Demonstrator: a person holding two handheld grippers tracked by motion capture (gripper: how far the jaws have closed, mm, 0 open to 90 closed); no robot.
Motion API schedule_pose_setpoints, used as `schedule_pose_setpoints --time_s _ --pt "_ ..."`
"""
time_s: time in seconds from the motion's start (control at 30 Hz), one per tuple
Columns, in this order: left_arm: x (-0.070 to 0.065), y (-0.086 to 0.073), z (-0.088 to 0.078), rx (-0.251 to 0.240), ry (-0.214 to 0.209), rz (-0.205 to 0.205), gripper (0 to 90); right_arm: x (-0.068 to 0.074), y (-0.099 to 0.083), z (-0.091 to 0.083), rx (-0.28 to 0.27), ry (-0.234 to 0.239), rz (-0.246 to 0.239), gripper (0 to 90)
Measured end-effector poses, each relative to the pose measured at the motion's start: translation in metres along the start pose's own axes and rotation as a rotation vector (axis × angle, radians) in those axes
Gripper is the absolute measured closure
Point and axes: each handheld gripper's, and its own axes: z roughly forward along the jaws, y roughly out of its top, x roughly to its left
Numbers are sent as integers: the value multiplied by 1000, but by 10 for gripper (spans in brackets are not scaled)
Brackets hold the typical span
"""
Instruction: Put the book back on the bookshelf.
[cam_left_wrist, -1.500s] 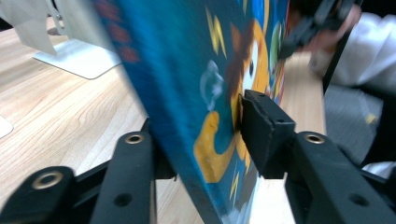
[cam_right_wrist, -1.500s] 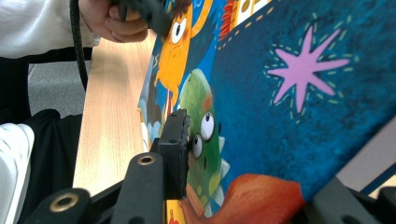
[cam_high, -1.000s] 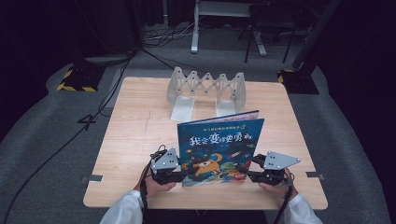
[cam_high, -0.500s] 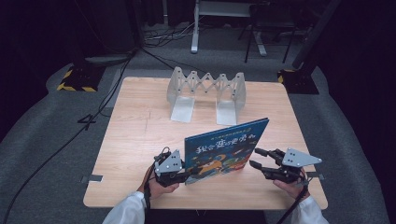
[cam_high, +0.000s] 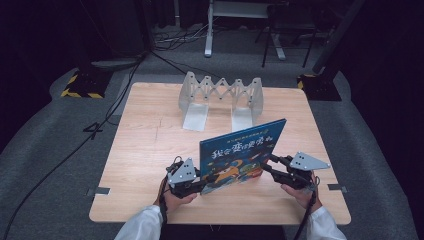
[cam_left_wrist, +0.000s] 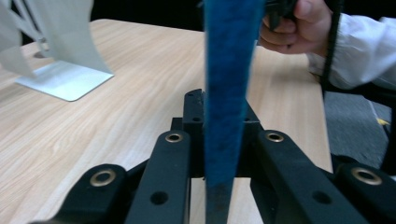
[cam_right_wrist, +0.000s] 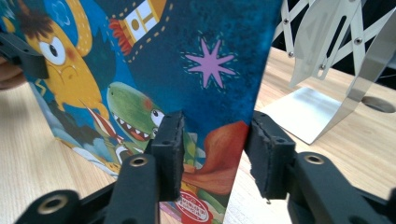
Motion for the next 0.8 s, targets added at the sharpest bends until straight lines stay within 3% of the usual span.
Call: schedule_pose_setpoints --time_s 0.2,0.27,0.47,0.67,0.8 --pt "0 4 3 -32 41 -14 766 -1 2 6 5 -18 5 596" --pt "-1 9 3 -68 66 -14 750 -1 2 6 1 -17 3 605" --pt "-4 18 3 -112 78 0 748 1 0 6 -6 -34 -9 611" --pt "-8 25 1 -126 84 26 750 1 0 6 -3 -23 -5 612" --pt "-8 23 8 -96 81 61 745 2 0 7 -6 -25 -8 612"
